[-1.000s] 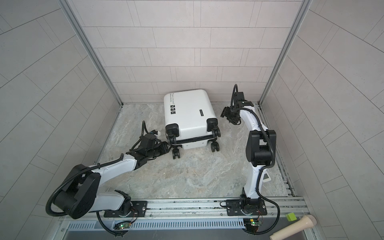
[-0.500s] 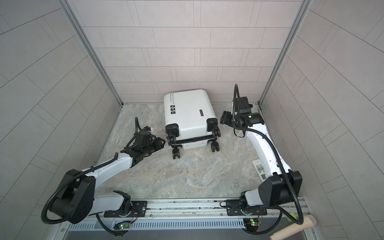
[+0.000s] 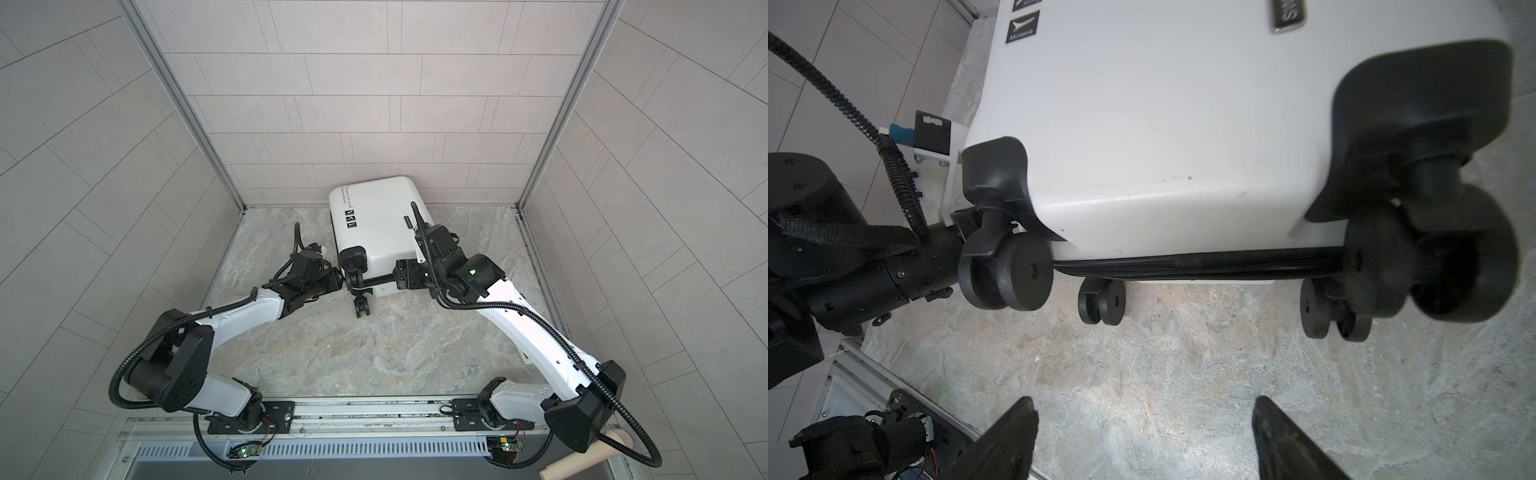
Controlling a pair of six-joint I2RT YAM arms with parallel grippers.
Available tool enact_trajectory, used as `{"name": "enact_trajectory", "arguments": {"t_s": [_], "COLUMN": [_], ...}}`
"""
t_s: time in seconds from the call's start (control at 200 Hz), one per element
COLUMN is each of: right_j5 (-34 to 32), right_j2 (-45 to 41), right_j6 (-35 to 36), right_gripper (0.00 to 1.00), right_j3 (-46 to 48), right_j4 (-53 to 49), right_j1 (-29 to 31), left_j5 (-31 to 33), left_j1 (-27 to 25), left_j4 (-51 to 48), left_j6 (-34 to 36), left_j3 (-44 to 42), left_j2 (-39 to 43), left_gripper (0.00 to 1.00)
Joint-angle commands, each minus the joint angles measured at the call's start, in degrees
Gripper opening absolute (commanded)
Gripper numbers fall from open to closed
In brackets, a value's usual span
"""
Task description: Pack the luggage
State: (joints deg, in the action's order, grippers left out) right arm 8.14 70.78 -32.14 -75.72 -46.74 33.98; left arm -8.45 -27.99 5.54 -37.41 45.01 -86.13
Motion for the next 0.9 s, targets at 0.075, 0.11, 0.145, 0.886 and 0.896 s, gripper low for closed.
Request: {"name": "enact_trajectory", "arguments": {"t_s": [0.075, 0.11, 0.145, 0.886, 0.896], "right_j5": [-3.7, -4.2, -4.8, -3.5, -3.5], "right_j2": [-1.2, -1.5, -1.8, 11.7, 11.9], "right_j6": [0.6, 0.6, 0.6, 5.6, 5.6], "right_gripper": [0.84, 0.84, 0.84, 0.88, 0.88], "right_j3": [0.0, 0.3, 0.6, -5.8, -6.0], "right_j4": [-1.7, -1.6, -1.4, -5.1, -5.3], "right_j1": [0.0, -0.1, 0.0, 6.7, 6.7], "left_j5": [-2.4, -2.4, -2.4, 12.0, 11.9], "left_j1": [-6.5, -7.3, -7.9, -7.7, -7.8], "left_j4": [6.4, 6.7, 6.8, 20.0, 20.2], "left_j6": [1.3, 1.4, 1.6, 19.8, 19.9], "left_j3": [4.8, 5.2, 5.5, -21.0, -21.0], "left_j2": [-3.2, -3.9, -4.2, 26.0, 25.8], "left_gripper": [0.38, 0.38, 0.38, 0.86, 0.86]}}
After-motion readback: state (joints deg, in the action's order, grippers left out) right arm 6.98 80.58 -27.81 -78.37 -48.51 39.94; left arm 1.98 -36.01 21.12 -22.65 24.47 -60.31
